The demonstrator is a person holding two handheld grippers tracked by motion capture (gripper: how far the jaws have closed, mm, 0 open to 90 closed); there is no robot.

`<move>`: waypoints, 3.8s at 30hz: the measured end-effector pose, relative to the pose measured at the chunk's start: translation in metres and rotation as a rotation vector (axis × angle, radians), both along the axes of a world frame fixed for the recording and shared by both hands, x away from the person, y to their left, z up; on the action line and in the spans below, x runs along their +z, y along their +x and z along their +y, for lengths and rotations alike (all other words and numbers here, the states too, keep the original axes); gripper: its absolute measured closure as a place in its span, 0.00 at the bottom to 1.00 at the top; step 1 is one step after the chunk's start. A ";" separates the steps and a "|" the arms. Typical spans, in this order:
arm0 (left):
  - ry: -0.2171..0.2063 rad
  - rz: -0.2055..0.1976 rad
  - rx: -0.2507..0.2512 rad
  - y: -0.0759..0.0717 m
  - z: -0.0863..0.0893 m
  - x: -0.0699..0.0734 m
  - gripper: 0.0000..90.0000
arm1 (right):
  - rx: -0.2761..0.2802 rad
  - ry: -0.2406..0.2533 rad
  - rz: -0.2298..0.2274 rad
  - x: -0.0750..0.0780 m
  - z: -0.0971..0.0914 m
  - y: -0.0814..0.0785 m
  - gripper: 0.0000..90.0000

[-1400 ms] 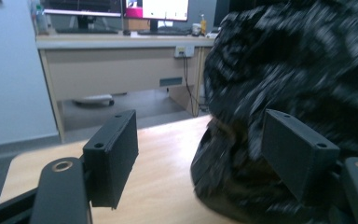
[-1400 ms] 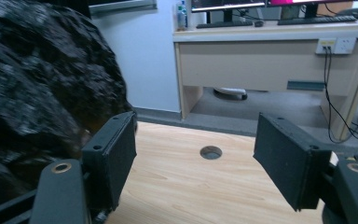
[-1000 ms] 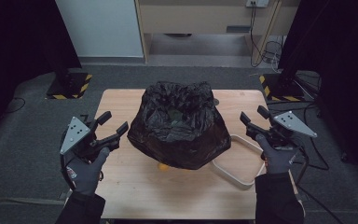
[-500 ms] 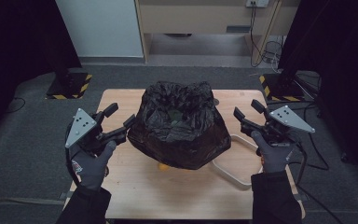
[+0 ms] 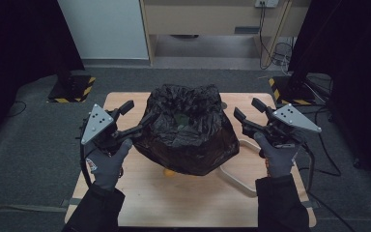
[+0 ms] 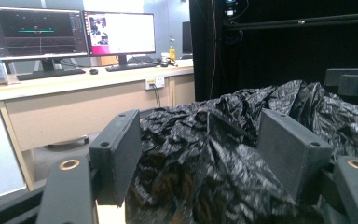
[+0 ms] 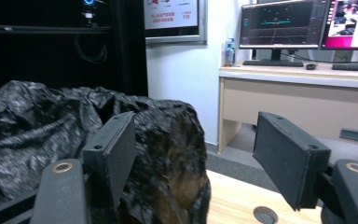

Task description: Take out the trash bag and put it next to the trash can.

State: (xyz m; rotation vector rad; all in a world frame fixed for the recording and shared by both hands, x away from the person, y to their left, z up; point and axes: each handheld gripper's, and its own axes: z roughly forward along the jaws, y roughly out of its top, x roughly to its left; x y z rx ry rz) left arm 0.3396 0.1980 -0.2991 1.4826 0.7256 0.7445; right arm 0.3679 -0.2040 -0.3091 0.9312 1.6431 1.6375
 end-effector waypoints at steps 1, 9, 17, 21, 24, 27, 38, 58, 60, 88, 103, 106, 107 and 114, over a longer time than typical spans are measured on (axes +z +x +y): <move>0.004 0.000 -0.001 0.001 -0.002 0.000 0.33 | 0.003 0.000 0.000 0.001 0.002 0.000 0.33; 0.008 0.024 -0.002 0.009 -0.009 -0.003 0.34 | 0.044 0.001 -0.001 0.003 0.013 0.001 0.33; 0.035 0.048 0.000 0.018 -0.015 -0.006 0.38 | 0.084 0.007 -0.008 0.006 0.021 0.002 0.33; 0.054 0.064 -0.007 0.021 -0.018 -0.009 0.41 | 0.114 -0.010 0.002 0.005 0.027 0.002 0.33; 0.067 0.077 -0.011 0.024 -0.020 -0.011 0.41 | 0.130 -0.017 0.009 0.002 0.032 0.003 0.34; 0.061 0.082 -0.009 0.026 -0.019 -0.013 0.42 | 0.145 -0.023 0.023 0.001 0.036 0.004 0.35; 0.040 0.108 -0.016 0.029 -0.018 -0.013 0.46 | 0.200 -0.084 0.033 0.002 0.049 0.006 0.53; 0.008 0.096 0.031 0.022 -0.022 -0.013 0.79 | 0.145 -0.106 -0.018 -0.001 0.052 0.005 0.93; 0.009 0.092 0.040 0.022 -0.023 -0.012 0.82 | 0.148 -0.095 -0.025 0.000 0.053 0.004 0.96; -0.064 -0.019 -0.077 -0.002 -0.043 0.005 0.99 | 0.302 0.002 -0.124 0.025 0.072 -0.001 0.99; -0.041 -0.007 -0.139 -0.001 -0.076 0.011 0.99 | 0.436 -0.011 -0.134 0.032 0.095 -0.008 0.99; -0.049 -0.003 -0.166 -0.001 -0.078 0.010 0.99 | 0.440 -0.014 -0.126 0.032 0.098 -0.006 0.99; -0.049 -0.002 -0.173 -0.001 -0.077 0.010 0.99 | 0.439 -0.016 -0.123 0.032 0.098 -0.006 0.99; -0.078 0.010 -0.273 0.001 -0.071 0.009 0.82 | 0.426 -0.012 -0.123 0.032 0.097 -0.003 0.99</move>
